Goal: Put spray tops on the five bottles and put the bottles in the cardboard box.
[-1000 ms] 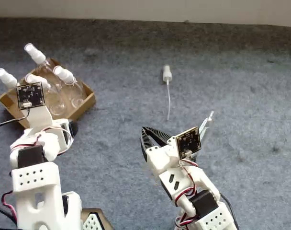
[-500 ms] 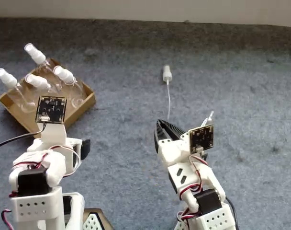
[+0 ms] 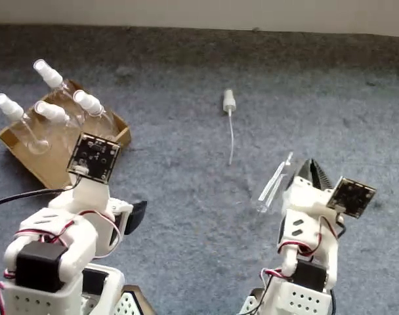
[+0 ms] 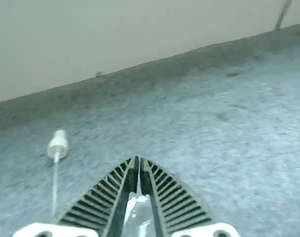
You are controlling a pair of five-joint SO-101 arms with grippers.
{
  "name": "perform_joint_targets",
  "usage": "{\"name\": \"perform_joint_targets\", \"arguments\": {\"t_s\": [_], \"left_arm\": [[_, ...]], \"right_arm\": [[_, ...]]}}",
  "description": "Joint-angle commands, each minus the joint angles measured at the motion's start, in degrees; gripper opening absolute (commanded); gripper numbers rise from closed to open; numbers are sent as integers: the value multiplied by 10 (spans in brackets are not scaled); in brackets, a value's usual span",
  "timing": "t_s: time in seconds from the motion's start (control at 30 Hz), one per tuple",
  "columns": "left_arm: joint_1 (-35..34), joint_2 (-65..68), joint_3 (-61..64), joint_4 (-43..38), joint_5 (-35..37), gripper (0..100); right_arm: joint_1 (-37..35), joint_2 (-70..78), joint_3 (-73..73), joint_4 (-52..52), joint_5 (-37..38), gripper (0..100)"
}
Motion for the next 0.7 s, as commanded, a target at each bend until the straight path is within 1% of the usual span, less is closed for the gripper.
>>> {"name": "perform_joint_targets", "arguments": {"t_s": [0.0,0.13,0.27,0.4,0.53,0.67], "left_arm": [[73,43,-29,3,3,234],[162,111,-32,-9,69,234],[231,201,-78,-29,76,234],[256,301,-164,-28,76,234],[278,401,-231,-25,76,234],[339,488,-284,-29,76,234]], "right_arm": [[97,-6,14,3,-2,9],[204,-6,29,2,-2,9],[289,-6,64,2,-2,9],[379,-6,71,2,-2,9],[448,-6,71,2,-2,9],[513,-6,71,7,-2,9]]}}
